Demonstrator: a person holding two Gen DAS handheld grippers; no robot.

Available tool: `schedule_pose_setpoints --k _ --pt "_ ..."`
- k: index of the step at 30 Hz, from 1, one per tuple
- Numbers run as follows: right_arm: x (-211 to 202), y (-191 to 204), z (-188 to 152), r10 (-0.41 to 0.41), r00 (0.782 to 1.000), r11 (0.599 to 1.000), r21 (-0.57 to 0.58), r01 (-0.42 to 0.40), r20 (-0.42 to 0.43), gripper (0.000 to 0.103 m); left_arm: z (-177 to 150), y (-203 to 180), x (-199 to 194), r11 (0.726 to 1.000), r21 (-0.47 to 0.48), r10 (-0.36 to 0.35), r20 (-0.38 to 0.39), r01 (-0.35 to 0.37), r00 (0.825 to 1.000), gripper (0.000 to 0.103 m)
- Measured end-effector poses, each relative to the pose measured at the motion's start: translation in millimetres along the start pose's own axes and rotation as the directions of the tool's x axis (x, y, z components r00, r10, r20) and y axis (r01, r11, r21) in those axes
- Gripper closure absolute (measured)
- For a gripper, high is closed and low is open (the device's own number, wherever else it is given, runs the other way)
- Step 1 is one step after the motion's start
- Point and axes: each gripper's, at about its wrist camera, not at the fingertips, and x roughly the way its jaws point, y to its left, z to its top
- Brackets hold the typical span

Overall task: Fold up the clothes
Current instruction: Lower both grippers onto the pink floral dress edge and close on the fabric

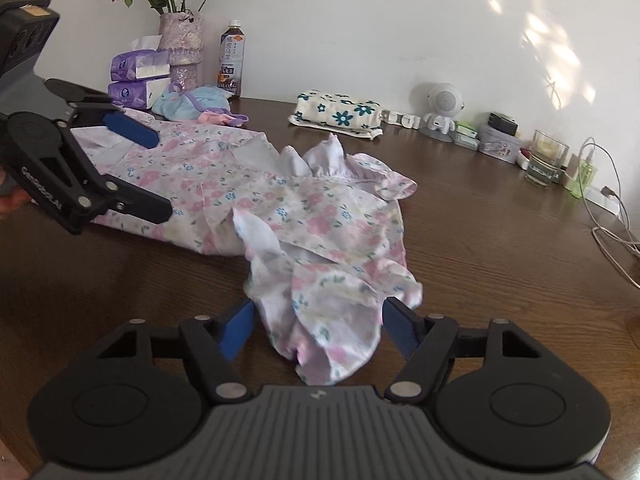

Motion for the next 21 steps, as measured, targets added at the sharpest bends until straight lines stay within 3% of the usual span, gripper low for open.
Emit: schedule_pose_setpoints --k 4,7,10,12,15,17,19,21 --pt "-7.7 4.5 -7.0 0.012 1.000 0.999 -0.045 -0.012 -0.004 0.035 10.4 -28.4 16.6 0.992 0.126 -0.014 -0.001 0.014 1.000 0.003" --pt "-10.1 9.9 -11.0 -0.001 1.000 0.995 -0.096 0.001 -0.001 0.042 14.8 -41.4 25.7 0.986 0.166 -0.024 -0.003 0.024 1.000 0.009" --pt "-11.2 10.7 -13.2 0.005 1.000 0.992 -0.124 -0.005 0.002 0.063 16.7 -47.7 29.4 0.983 0.176 -0.044 0.000 0.044 0.999 0.016" --pt "-10.6 9.8 -12.7 0.021 1.000 0.990 -0.137 -0.021 0.000 0.084 17.6 -52.3 30.4 0.979 0.199 -0.053 0.004 0.051 0.999 0.024" --pt "-12.2 9.3 -9.6 0.023 1.000 0.985 -0.170 -0.021 0.012 0.098 19.0 -59.8 31.1 0.966 0.252 -0.061 0.014 0.055 0.998 0.033" --pt "-12.6 4.3 -0.7 0.020 0.999 0.983 -0.181 -0.014 0.031 0.099 19.6 -64.1 31.9 0.958 0.280 -0.068 0.012 0.062 0.998 0.041" --pt "-12.9 -0.9 8.4 0.017 0.999 0.982 -0.191 -0.007 0.051 0.099 20.9 -66.4 32.8 0.954 0.291 -0.084 0.010 0.077 0.996 0.063" --pt "-13.2 -6.0 17.4 0.014 0.997 0.980 -0.201 0.000 0.070 0.099 23.3 -65.9 33.1 0.956 0.276 -0.107 0.011 0.100 0.994 0.076"
